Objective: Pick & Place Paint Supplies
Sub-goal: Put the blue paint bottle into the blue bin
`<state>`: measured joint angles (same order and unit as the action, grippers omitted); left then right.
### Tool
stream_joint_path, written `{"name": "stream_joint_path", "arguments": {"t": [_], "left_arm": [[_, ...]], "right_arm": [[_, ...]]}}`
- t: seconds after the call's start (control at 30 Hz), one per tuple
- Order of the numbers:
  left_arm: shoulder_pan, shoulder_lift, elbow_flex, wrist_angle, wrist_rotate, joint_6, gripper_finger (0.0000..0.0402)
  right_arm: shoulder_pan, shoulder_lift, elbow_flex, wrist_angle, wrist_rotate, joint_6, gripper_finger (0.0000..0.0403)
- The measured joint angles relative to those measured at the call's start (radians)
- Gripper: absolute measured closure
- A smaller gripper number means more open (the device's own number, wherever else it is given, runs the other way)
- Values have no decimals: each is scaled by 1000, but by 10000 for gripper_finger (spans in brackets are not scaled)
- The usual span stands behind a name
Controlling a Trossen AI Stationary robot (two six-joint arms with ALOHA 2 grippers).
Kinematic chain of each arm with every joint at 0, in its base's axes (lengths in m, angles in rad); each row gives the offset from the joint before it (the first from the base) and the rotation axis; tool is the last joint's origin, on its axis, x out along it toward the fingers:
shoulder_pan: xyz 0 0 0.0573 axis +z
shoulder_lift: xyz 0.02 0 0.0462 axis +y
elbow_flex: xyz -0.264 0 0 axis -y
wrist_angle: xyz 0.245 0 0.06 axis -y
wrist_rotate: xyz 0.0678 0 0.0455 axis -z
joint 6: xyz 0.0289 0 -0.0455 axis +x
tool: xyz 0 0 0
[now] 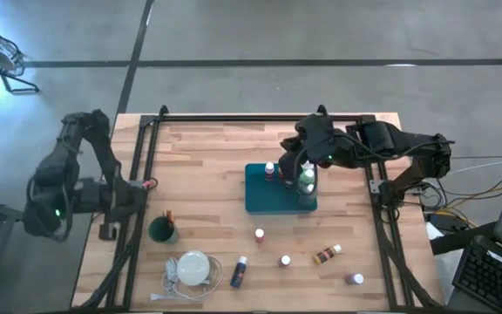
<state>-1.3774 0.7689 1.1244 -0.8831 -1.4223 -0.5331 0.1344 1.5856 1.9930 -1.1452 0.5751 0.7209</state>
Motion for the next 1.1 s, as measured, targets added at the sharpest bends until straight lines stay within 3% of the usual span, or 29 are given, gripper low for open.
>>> {"name": "stream_joint_path", "arguments": {"t": [0.17, 0.33, 0.67, 0.83, 1.1], "left_arm": [[88, 0, 144, 1, -5, 118, 232], [142, -2, 240, 1, -61, 137, 232], [243, 27, 292, 115, -127, 161, 232], [326, 86, 323, 326, -122, 326, 232], [434, 213, 459, 649, -110, 732, 232]], "right_arm": [[40, -3, 17, 37, 2, -100, 368], [51, -8, 45, 31, 1, -181, 382], [84, -57, 64, -32, 3, -235, 394], [80, -69, 64, -25, 55, -291, 394], [74, -70, 63, -25, 163, -340, 394]]}}
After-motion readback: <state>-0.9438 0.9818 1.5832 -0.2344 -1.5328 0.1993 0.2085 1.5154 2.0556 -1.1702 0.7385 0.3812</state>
